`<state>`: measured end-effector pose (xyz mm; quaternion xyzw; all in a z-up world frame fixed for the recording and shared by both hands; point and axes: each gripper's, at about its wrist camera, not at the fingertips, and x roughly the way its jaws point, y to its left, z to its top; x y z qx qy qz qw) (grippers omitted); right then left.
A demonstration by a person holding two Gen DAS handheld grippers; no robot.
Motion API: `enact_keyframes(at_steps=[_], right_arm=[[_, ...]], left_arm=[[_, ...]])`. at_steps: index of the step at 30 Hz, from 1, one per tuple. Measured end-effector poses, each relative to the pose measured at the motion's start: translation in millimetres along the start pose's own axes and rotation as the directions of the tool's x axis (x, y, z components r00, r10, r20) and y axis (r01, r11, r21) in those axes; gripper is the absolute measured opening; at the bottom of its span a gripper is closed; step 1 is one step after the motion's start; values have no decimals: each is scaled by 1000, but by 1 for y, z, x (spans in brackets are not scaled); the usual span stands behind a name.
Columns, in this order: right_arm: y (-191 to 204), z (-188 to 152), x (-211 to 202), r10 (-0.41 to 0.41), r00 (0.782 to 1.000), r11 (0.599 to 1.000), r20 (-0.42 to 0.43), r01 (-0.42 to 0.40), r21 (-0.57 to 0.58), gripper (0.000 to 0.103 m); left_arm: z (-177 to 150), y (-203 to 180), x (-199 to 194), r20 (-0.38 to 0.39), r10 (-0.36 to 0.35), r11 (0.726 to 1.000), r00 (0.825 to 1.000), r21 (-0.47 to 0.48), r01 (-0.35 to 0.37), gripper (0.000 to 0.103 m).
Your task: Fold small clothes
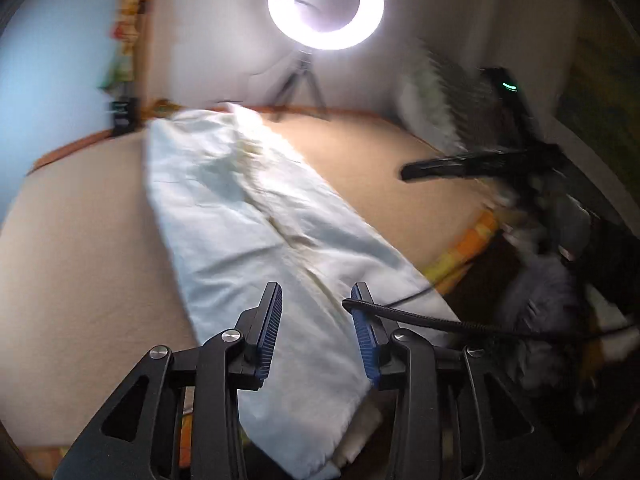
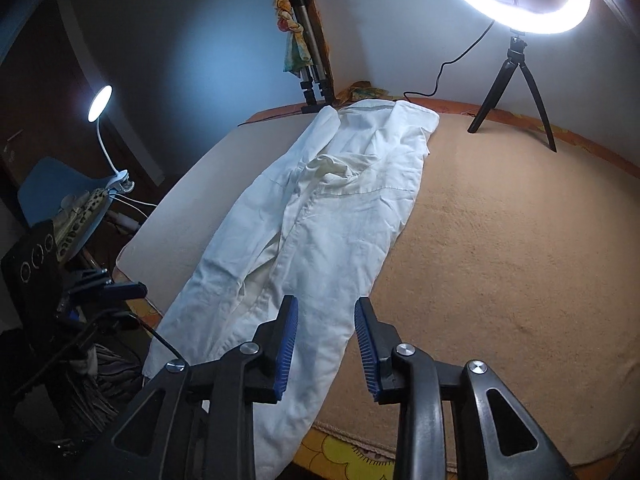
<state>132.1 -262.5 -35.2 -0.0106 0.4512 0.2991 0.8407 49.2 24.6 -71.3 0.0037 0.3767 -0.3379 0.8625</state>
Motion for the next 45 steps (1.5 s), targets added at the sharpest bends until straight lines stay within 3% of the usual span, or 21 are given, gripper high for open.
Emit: enact_keyframes(at_steps=[3, 6, 10, 14, 20, 24, 32, 35, 37, 42, 45], right_arm=[[-1, -4, 3, 3, 1000, 1000, 5, -3, 18, 32], [0, -3, -1, -20, 999, 1000, 32, 20, 7, 32], [-3, 2, -7, -20, 998, 1000, 62, 18, 25, 32], [12, -4, 10, -23, 1000, 999, 12, 23, -46, 32], [32, -35, 48, -30, 996, 995, -82, 22, -101, 31], [41, -61, 57, -40, 989, 989, -142, 19, -145, 31], [49, -108, 32, -104, 972, 968, -213, 50, -246, 30], [38, -115, 13, -37, 974, 989, -223, 4, -147, 41], [27, -120, 5, 22, 975, 998, -219, -33, -47, 55], [7, -127, 13, 185, 953, 977, -241, -150, 154, 55], [3, -128, 24, 266, 932, 952, -247, -213, 221, 55]], left_arm=[[-4, -6, 2, -94, -123, 989, 988, 75, 130, 35], [-6, 1, -2, -106, -115, 989, 988, 84, 124, 35], [8, 20, 1, -22, 45, 998, 999, 34, -44, 35], [22, 30, 31, -28, 167, 985, 986, 39, -166, 35], [12, 48, 75, -133, 197, 980, 971, 3, -198, 35], [-13, 38, 69, -179, 196, 980, 964, 25, -195, 35], [-57, 2, 34, -178, 243, 966, 953, 131, -222, 35], [-61, 6, 13, -184, 195, 980, 963, 13, -196, 35], [-63, 13, 2, -180, 153, 982, 972, -85, -170, 49], [-73, 32, -5, -199, 29, 947, 980, -308, -90, 49], [-79, 36, 0, -209, -14, 925, 978, -374, -67, 49]])
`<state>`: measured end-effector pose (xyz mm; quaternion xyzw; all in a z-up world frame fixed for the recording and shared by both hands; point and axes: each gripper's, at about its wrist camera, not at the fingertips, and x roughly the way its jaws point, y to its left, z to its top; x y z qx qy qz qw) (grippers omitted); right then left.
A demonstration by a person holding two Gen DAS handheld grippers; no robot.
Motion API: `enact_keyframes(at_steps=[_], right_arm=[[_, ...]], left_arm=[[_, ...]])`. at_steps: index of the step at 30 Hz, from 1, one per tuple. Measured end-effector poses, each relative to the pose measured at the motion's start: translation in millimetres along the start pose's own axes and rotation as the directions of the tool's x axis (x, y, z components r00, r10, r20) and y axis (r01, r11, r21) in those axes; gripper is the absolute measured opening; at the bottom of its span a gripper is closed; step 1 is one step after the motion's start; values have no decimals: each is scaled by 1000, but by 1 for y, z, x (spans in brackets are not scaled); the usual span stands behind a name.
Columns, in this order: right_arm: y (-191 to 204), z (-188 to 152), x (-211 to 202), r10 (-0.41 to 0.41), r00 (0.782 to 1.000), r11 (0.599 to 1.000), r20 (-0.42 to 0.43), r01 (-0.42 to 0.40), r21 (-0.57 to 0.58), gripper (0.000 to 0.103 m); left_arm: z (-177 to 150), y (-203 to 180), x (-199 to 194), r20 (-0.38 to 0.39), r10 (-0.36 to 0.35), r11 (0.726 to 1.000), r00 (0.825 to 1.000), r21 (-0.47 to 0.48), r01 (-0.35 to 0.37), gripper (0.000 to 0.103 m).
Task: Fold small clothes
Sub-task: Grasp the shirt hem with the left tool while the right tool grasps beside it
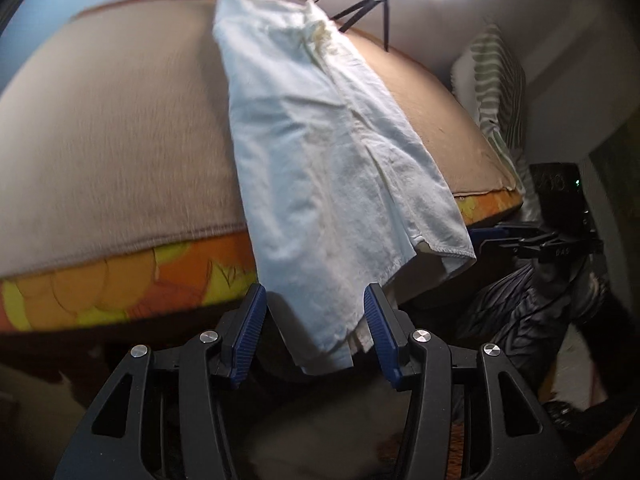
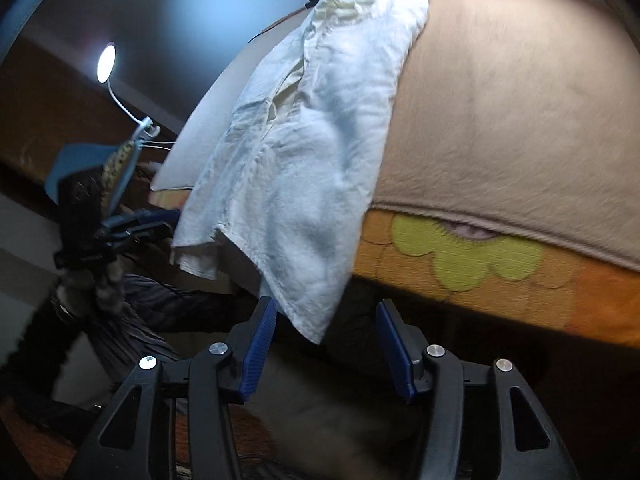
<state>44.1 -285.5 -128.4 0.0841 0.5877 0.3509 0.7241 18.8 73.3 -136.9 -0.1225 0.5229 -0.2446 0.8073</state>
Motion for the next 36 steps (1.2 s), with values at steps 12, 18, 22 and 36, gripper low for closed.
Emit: enact_keyframes(at_steps=[12, 18, 22, 36], right_arm=[[-7, 16, 43, 150, 986, 987, -70, -144, 77, 38], [-1, 16, 42, 196, 979, 979, -53, -192, 74, 14], [2, 13, 32, 219, 976, 974, -7, -218, 67, 9], [5, 57, -14, 328, 920, 934, 217, -350, 75, 7]], left_arm=[[-7, 16, 16, -29, -121, 984, 992, -136, 116, 47], [-7, 17, 16, -12, -199, 967, 980, -167, 194, 10], [-4, 12, 7, 41, -250, 951, 967, -175, 253, 8], [69, -12, -16, 189, -304, 939, 934, -104, 327, 7]])
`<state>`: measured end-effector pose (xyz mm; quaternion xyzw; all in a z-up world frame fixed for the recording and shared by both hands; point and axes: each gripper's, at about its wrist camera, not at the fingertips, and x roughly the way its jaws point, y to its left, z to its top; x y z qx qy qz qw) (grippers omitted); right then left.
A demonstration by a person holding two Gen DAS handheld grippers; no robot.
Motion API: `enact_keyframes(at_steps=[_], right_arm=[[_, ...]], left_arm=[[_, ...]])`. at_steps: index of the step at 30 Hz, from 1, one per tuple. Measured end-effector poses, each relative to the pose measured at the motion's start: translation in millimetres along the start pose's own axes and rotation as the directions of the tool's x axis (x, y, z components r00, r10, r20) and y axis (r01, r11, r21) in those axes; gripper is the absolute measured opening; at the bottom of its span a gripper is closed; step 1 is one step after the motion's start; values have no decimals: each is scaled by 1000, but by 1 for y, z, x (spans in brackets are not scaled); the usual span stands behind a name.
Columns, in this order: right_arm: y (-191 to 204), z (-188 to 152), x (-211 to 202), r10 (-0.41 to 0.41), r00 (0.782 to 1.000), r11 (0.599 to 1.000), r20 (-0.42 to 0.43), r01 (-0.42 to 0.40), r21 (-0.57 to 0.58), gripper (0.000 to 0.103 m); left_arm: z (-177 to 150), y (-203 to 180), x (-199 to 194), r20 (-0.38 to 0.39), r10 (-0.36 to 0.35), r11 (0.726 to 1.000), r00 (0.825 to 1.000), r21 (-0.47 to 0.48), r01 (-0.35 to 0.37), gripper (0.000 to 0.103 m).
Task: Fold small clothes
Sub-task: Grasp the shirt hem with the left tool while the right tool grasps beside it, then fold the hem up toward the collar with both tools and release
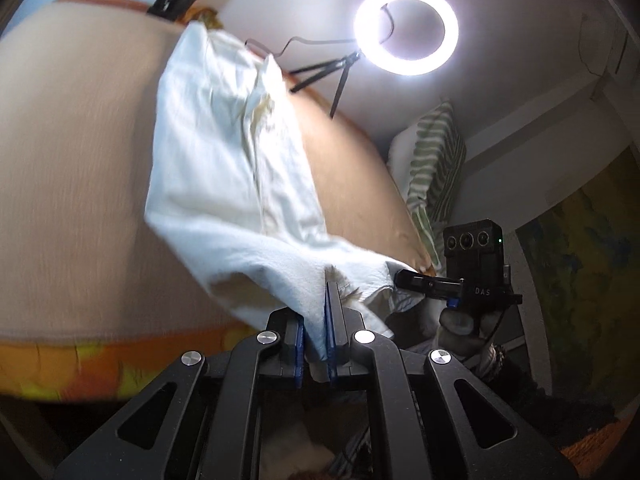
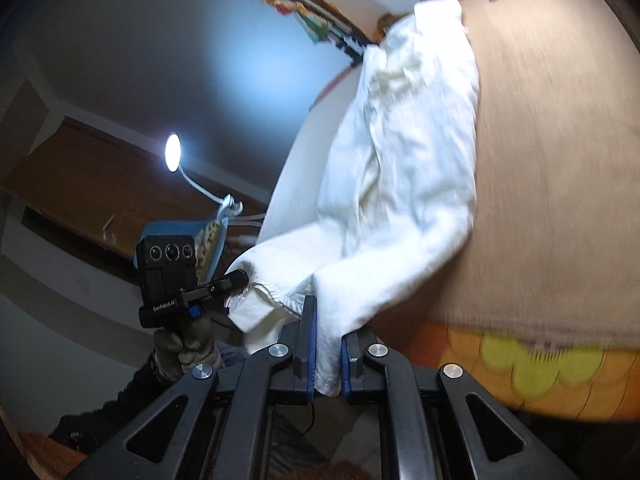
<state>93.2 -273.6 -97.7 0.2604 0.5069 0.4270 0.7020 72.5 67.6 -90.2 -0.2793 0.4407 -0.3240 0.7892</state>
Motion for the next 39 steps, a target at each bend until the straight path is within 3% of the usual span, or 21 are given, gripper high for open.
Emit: enact_keyframes(at_steps=[13, 23, 27, 29, 30, 31, 34, 37, 39], right_arm=[[-37, 93, 23, -62, 995, 989, 74, 51, 138, 7], [-81, 129, 58, -110, 993, 960, 45, 94, 264, 7], [-88, 135, 57, -86, 996, 957, 37, 72, 279, 17], [-88, 137, 50, -77, 995, 958, 64, 57, 280, 30], [-88, 136, 42, -75, 993, 960, 87, 48, 276, 41], [-88, 137, 36, -76, 991, 961, 109, 44, 274, 44], [-85, 139, 18, -89, 983, 968, 160, 47, 246, 44], [-75, 134, 8, -164, 971, 979, 175, 138, 153, 42], [-70, 129, 11, -210, 965, 976, 158, 197, 96, 40]], left_arm=[[72, 40, 31, 47, 81, 996, 996, -49, -79, 7], [96, 73, 55, 20, 124, 987, 992, -109, -121, 7], [104, 72, 56, 16, 138, 984, 990, -120, -135, 16], [107, 71, 51, 37, 124, 983, 992, -139, -118, 33], [109, 70, 44, 73, 121, 984, 990, -140, -110, 42], [111, 68, 37, 105, 127, 984, 986, -135, -113, 48], [115, 61, 24, 142, 139, 987, 980, -98, -126, 49], [111, 57, 17, 150, 143, 989, 978, -55, -136, 49], [104, 53, 17, 141, 184, 983, 973, -10, -184, 49]])
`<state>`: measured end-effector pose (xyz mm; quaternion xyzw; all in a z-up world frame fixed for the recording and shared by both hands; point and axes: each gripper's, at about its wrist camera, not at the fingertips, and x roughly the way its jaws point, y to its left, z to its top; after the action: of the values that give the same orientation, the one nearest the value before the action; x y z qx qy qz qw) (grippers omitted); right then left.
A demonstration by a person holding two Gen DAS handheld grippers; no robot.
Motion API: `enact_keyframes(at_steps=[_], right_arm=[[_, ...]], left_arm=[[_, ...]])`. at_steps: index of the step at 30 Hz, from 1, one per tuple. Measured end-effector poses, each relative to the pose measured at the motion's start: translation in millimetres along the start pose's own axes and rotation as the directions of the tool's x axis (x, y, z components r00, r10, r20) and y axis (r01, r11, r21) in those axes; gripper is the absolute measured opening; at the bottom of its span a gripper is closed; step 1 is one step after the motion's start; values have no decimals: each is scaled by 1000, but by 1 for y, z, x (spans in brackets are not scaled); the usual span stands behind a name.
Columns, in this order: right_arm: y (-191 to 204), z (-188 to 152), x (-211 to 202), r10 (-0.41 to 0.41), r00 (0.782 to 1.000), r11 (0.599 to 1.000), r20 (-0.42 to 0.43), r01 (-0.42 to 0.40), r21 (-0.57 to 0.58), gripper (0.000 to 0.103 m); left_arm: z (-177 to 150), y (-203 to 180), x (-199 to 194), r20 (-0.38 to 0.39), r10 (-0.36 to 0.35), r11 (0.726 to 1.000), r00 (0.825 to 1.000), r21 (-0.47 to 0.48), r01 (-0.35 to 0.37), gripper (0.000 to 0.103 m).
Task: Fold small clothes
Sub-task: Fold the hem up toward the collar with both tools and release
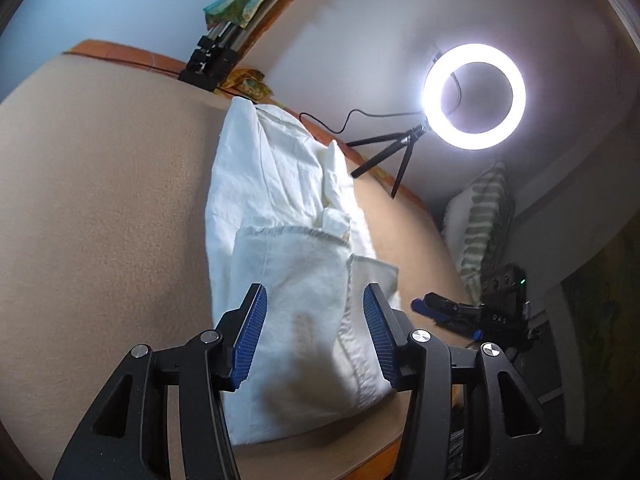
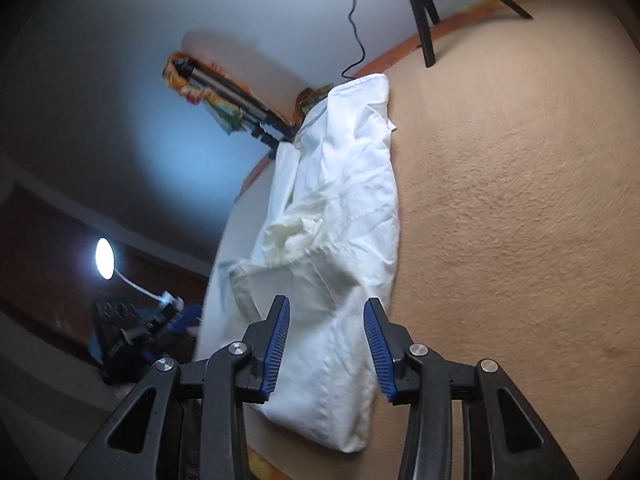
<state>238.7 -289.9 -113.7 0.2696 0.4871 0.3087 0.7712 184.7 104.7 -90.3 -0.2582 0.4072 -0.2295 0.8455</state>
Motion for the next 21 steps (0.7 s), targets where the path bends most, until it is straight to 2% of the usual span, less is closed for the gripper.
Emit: enact_keyframes(at_steps=[2, 5, 8, 12, 13, 14, 16, 17, 19, 20, 21], right_arm=[[7, -7, 7, -55, 998, 996, -24, 52, -78, 40], [14, -16, 19, -114, 992, 981, -62, 103, -162, 39], [23, -21, 29, -176, 982, 962, -74, 156, -223, 33], [28, -23, 27, -207, 977, 948, -50, 188, -257, 13], [29, -23, 25, -205, 978, 948, -44, 187, -257, 8], [31, -24, 24, -213, 976, 944, -34, 197, -264, 7], [34, -25, 25, -286, 958, 917, -14, 270, -293, 7], [34, -26, 28, -305, 952, 909, -17, 286, -303, 7], [36, -27, 30, -311, 950, 902, -14, 291, -320, 8], [39, -27, 28, -305, 952, 899, -10, 284, -333, 8], [43, -27, 24, -303, 953, 894, 3, 285, -347, 13]], left_arm=[[-8, -3, 4, -10, 59, 997, 998, 43, -59, 49], [-17, -10, 16, -46, 111, 989, 993, 107, -105, 49], [-24, -24, 27, -43, 204, 956, 978, 224, -189, 49], [-25, -22, 35, -48, 251, 945, 967, 230, -234, 49], [-25, -20, 38, -43, 276, 937, 960, 235, -259, 49], [-27, -20, 41, -30, 328, 915, 944, 260, -309, 49], [-29, -15, 53, -13, 417, 867, 909, 308, -393, 49], [-30, -10, 57, -26, 434, 860, 901, 311, -405, 51], [-28, -5, 56, -40, 414, 880, 910, 274, -388, 51], [-26, -6, 52, -31, 409, 882, 912, 268, -386, 51], [-25, -10, 47, -6, 411, 877, 912, 277, -393, 50]])
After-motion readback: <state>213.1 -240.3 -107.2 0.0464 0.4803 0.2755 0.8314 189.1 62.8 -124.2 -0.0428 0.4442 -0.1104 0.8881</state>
